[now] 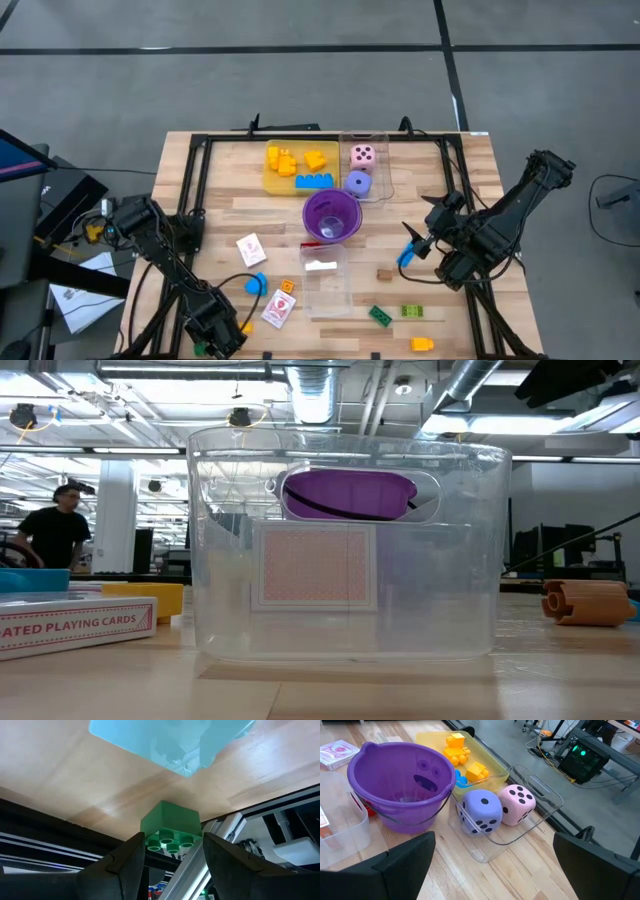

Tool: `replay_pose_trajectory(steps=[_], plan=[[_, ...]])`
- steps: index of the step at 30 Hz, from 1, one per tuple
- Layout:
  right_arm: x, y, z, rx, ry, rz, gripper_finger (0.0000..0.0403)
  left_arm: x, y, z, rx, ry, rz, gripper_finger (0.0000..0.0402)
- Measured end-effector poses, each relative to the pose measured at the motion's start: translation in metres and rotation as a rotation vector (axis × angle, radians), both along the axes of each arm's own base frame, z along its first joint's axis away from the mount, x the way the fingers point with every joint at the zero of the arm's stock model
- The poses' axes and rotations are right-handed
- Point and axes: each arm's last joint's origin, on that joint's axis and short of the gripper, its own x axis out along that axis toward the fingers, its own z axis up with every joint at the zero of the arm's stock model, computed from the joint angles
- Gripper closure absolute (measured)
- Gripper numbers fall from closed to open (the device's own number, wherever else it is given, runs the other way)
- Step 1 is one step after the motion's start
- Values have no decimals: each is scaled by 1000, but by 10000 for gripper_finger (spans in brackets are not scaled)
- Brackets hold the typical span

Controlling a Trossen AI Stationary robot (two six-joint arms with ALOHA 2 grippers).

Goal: Pick & Place Toys
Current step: Put the green game piece into the yellow bin

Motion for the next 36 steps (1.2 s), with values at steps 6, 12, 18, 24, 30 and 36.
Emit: replay_pose_trajectory(steps=[6, 12, 18, 24, 30, 36], plan=[[0, 0, 0, 2, 0, -1, 5, 1, 0, -1, 24, -12, 18, 207], [0, 0, -1, 18, 17, -1, 5, 6, 0, -1, 35, -90, 45, 207], [0, 0, -1, 18, 17, -1, 5, 9, 2, -2, 43, -112, 44, 207], [0, 0, -1, 19, 17, -1, 5, 3, 4, -1, 13, 14, 10, 207], [0, 0, -1, 18, 17, -1, 5, 2, 4, -1, 6, 40, 12, 207], [0, 0, -1, 17, 17, -1, 5, 2, -3, 1, -31, 37, 33, 207]])
